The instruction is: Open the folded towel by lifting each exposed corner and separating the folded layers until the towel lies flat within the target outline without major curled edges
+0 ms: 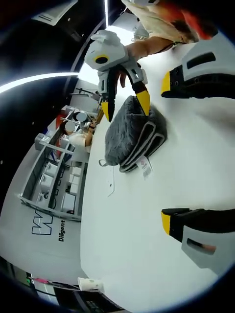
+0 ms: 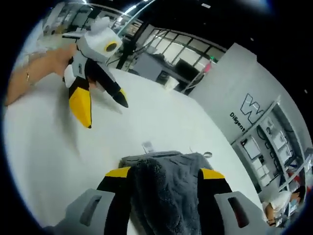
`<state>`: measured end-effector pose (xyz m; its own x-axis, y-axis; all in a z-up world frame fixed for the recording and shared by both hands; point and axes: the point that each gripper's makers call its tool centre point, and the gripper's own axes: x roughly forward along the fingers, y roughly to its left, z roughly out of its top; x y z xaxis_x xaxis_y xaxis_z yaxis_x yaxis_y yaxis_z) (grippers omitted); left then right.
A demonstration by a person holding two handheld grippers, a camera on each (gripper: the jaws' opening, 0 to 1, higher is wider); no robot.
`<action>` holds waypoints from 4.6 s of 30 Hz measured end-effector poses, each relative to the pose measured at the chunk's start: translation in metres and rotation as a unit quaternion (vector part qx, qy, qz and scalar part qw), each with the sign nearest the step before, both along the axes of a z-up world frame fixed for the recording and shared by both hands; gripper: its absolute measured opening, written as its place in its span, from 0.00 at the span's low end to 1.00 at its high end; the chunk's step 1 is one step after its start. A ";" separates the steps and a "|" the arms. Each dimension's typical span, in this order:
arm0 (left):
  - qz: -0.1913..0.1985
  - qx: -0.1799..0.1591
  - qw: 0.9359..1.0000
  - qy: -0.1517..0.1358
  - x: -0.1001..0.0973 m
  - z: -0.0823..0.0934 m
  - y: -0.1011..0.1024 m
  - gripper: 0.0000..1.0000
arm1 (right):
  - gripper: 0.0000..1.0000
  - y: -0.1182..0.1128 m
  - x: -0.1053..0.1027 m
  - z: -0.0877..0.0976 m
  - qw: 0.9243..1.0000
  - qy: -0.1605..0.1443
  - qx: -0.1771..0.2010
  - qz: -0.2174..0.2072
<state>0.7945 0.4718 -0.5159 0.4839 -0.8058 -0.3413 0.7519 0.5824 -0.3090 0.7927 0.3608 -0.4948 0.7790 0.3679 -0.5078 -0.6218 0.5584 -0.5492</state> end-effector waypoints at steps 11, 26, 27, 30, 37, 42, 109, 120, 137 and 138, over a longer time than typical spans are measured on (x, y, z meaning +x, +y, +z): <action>0.001 0.002 1.000 0.002 -0.001 -0.001 0.001 0.91 | 0.15 0.006 0.003 -0.006 0.999 0.014 0.027 0.006; 0.004 0.007 1.000 0.000 0.000 0.001 0.005 0.91 | 0.05 -0.009 0.007 0.022 0.996 -0.010 0.084 -0.012; 0.005 0.006 1.000 -0.001 0.000 0.002 0.005 0.91 | 0.05 -0.011 0.007 0.026 0.996 -0.014 0.089 -0.016; 0.005 0.006 1.000 0.001 0.000 0.001 0.005 0.90 | 0.05 -0.021 0.009 0.039 0.994 -0.037 0.099 -0.031; 0.002 0.006 1.000 0.004 -0.001 -0.001 0.003 0.90 | 0.04 -0.055 0.006 0.062 0.988 -0.064 0.122 -0.070; 0.002 0.006 1.000 0.003 -0.001 0.000 0.003 0.90 | 0.04 -0.080 0.003 0.076 0.982 -0.090 0.134 -0.101; -0.022 0.007 1.000 -0.008 -0.005 0.001 -0.008 0.88 | 0.10 -0.304 -0.066 -0.050 0.900 0.006 0.227 -0.371; -0.026 0.009 1.000 -0.013 -0.007 0.003 -0.010 0.89 | 0.73 -0.330 -0.085 -0.025 0.910 -0.029 0.083 -0.406; -0.037 0.012 0.999 -0.026 -0.011 0.005 -0.015 0.96 | 0.99 -0.226 -0.078 -0.013 0.959 0.028 0.065 -0.273; -0.037 0.012 0.999 -0.025 -0.011 0.005 -0.015 0.96 | 0.99 -0.215 -0.074 -0.012 0.963 0.028 0.069 -0.257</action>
<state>0.7837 0.4570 -0.5106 0.4400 -0.8322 -0.3373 0.8073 0.5311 -0.2573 0.7185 0.1458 -0.5067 0.8487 0.0068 -0.5289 -0.2697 0.8658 -0.4215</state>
